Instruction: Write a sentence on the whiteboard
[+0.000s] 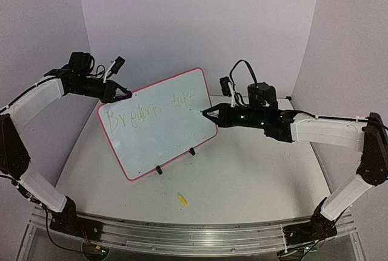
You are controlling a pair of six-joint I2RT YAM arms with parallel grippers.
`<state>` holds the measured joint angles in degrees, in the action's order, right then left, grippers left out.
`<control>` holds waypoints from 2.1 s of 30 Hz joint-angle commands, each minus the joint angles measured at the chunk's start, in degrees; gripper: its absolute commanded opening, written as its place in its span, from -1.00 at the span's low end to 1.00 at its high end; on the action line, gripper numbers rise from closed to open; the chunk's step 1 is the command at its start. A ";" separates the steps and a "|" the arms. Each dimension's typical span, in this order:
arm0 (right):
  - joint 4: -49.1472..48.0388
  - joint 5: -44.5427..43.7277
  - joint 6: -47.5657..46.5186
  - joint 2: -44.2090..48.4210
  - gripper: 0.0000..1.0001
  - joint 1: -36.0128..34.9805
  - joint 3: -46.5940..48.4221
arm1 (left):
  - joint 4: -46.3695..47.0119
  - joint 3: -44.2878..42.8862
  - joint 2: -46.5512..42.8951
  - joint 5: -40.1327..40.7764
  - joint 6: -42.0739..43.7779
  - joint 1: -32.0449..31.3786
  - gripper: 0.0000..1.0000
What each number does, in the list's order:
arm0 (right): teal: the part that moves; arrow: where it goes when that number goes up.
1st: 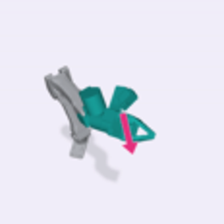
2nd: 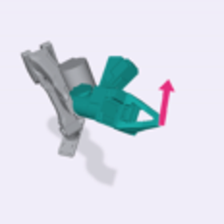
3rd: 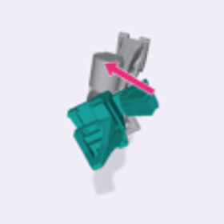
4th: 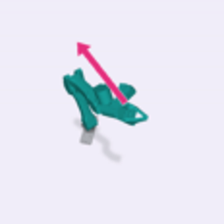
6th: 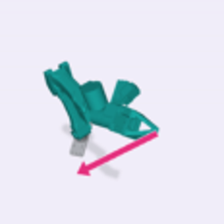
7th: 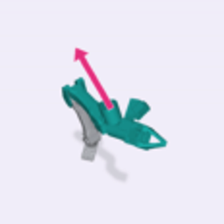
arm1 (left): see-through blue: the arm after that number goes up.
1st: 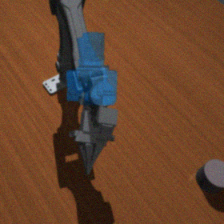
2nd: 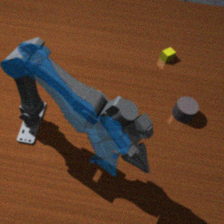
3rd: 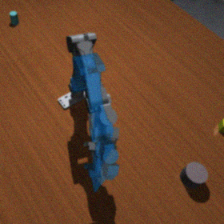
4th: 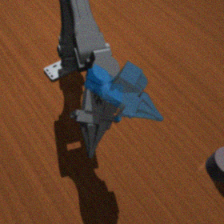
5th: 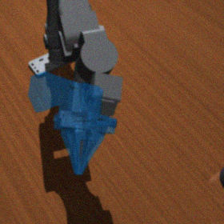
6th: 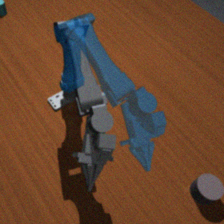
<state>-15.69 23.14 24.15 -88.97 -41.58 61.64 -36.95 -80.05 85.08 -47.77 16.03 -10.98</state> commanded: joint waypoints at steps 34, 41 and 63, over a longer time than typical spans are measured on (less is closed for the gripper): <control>-4.15 -1.45 -0.19 -31.46 -1.00 -22.42 25.63 | -1.57 2.71 1.32 -0.50 1.67 -3.68 -1.00; -4.85 -2.98 1.01 -33.09 -1.00 -21.49 27.82 | -1.61 2.71 1.52 -0.55 1.72 -3.90 -1.00; -4.23 -1.27 1.37 -37.97 -1.00 -18.56 34.66 | -1.77 2.62 2.19 -0.23 1.83 -4.41 -1.00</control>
<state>-19.20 22.24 26.39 -125.02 -60.73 92.57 -36.82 -79.79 84.49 -46.72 16.08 -12.21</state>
